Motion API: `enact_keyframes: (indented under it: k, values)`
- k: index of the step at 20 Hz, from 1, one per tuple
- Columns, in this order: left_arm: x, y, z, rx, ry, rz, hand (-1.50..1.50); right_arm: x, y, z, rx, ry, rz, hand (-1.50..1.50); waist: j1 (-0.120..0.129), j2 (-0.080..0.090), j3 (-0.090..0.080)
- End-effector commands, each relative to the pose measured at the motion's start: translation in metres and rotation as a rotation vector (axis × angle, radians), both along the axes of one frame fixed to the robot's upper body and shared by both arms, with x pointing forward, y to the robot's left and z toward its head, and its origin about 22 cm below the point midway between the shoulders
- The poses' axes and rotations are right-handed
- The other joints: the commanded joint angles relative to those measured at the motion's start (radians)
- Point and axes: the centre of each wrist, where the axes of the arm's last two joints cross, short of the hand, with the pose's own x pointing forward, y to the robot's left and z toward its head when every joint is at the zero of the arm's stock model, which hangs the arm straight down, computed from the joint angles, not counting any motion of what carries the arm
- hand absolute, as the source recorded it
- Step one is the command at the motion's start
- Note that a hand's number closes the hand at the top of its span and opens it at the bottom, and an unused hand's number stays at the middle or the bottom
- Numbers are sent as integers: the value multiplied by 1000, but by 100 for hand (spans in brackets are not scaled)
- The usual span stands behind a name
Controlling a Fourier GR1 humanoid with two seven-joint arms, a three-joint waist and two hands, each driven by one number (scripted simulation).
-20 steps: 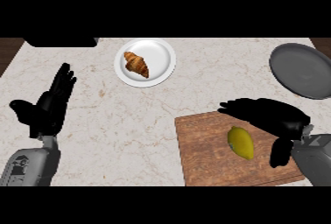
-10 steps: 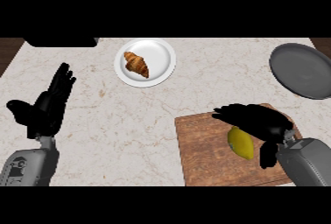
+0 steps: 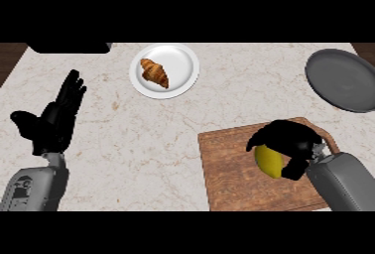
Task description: Pick the lemon from the cutting board and place it in the pan
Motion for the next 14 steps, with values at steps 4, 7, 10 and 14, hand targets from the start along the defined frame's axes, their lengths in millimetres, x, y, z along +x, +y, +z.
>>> enact_keyframes:
  k: [4,7,10,14]
  values:
    - [-6,-22,5,-9,-13,10,0,-17,-4,-13,23,-25,101,150,-1,-1,0]
    - [1,-2,14,6,-2,-6,0,-10,0,-8,31,-14,98,150,-2,-1,0]
    - [-2,-2,2,0,-8,0,0,4,27,-24,27,-8,-193,150,0,-1,-1]
    - [0,-4,4,-1,-5,-6,0,17,29,-38,17,-20,-645,150,-9,6,-1]
